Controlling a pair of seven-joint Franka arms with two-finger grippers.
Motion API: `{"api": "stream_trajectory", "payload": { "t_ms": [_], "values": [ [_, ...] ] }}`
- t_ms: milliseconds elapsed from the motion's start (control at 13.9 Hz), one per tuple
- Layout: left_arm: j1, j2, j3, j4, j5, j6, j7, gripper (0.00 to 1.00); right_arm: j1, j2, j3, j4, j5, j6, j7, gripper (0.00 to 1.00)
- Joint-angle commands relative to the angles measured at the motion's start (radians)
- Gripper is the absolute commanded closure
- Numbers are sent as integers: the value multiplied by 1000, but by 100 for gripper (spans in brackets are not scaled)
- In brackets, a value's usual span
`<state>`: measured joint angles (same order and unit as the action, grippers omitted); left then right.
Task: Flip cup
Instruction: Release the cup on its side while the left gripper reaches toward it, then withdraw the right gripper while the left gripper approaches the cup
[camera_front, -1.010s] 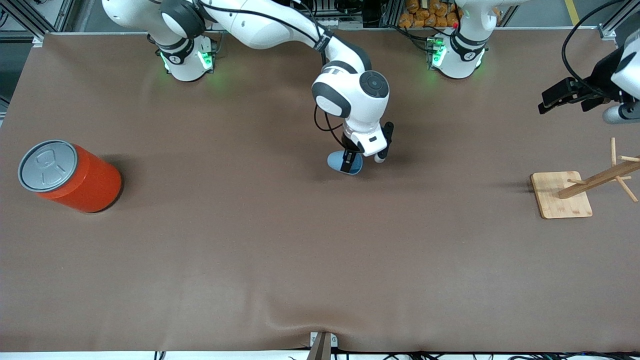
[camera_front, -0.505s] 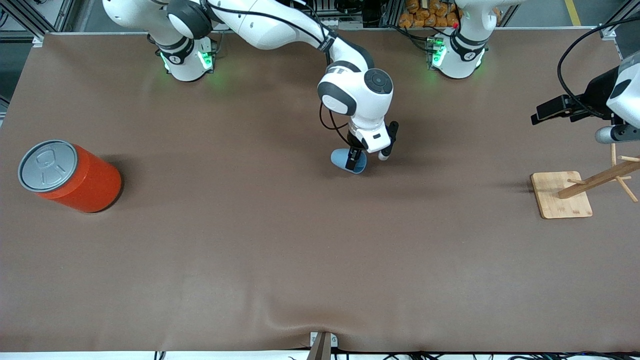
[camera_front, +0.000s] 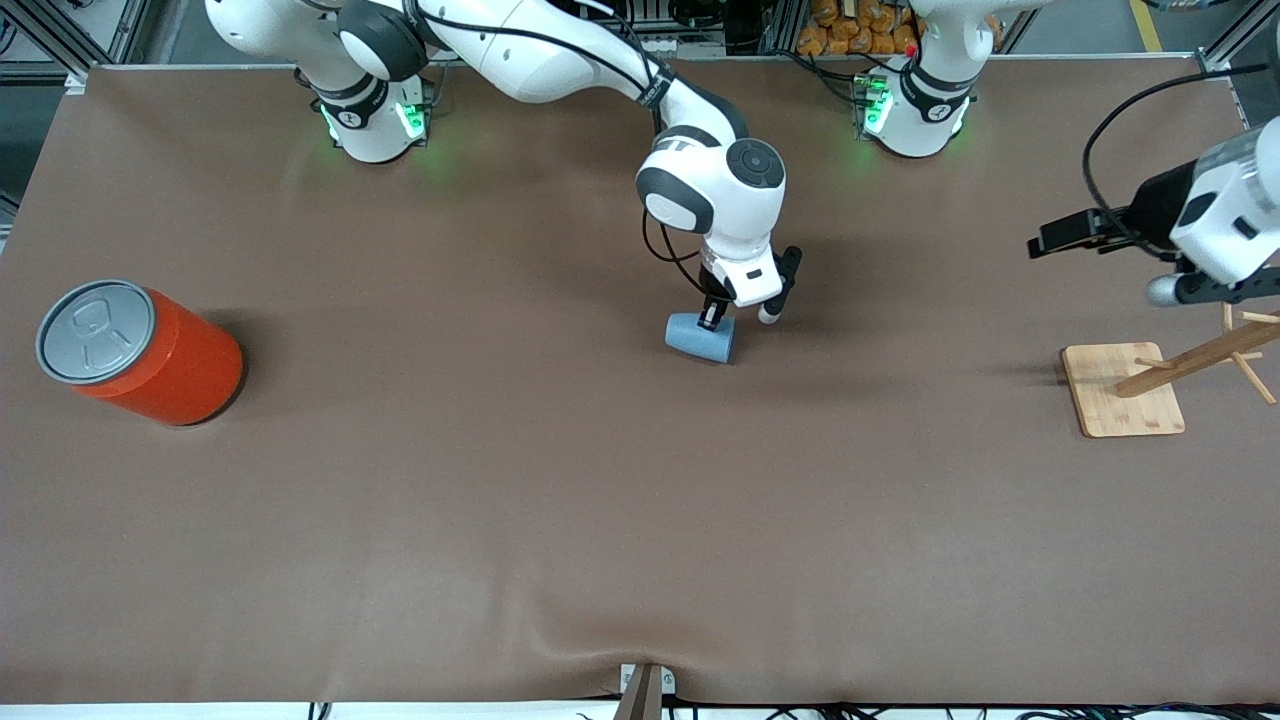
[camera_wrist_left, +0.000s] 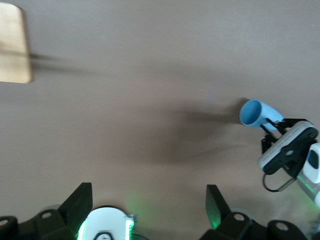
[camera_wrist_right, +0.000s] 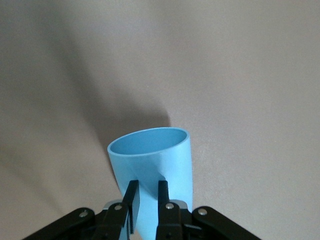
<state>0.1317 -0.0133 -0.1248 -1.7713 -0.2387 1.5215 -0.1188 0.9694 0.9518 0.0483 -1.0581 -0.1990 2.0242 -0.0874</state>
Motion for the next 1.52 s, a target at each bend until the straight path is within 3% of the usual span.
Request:
{"api": "stream_trajectory", "payload": {
  "t_ms": [0, 144, 289, 649, 1010, 1227, 1443],
  "values": [
    [5, -11, -12, -66, -63, 66, 18, 0, 12, 27, -7, 32, -20, -8, 25, 78],
    [-1, 1, -18, -98, -123, 98, 18, 0, -4, -4, -5, 33, -13, -51, 15, 69],
    [-4, 7, -19, -147, -203, 141, 18, 0, -41, -45, 7, 33, -2, -90, -11, 0],
    [-11, 85, -58, -201, -304, 203, 25, 0, -130, -120, 27, 41, 87, -188, -45, 0],
    [-4, 151, -70, -266, -404, 279, 283, 0, -351, -200, 30, 41, 164, -315, -46, 0],
    [-9, 157, -73, -330, -488, 354, 388, 0, -441, -237, 18, 41, 173, -354, -38, 0],
    [-4, 219, -73, -344, -585, 358, 539, 0, -599, -269, 30, 37, 182, -403, -38, 0]
  ]
}}
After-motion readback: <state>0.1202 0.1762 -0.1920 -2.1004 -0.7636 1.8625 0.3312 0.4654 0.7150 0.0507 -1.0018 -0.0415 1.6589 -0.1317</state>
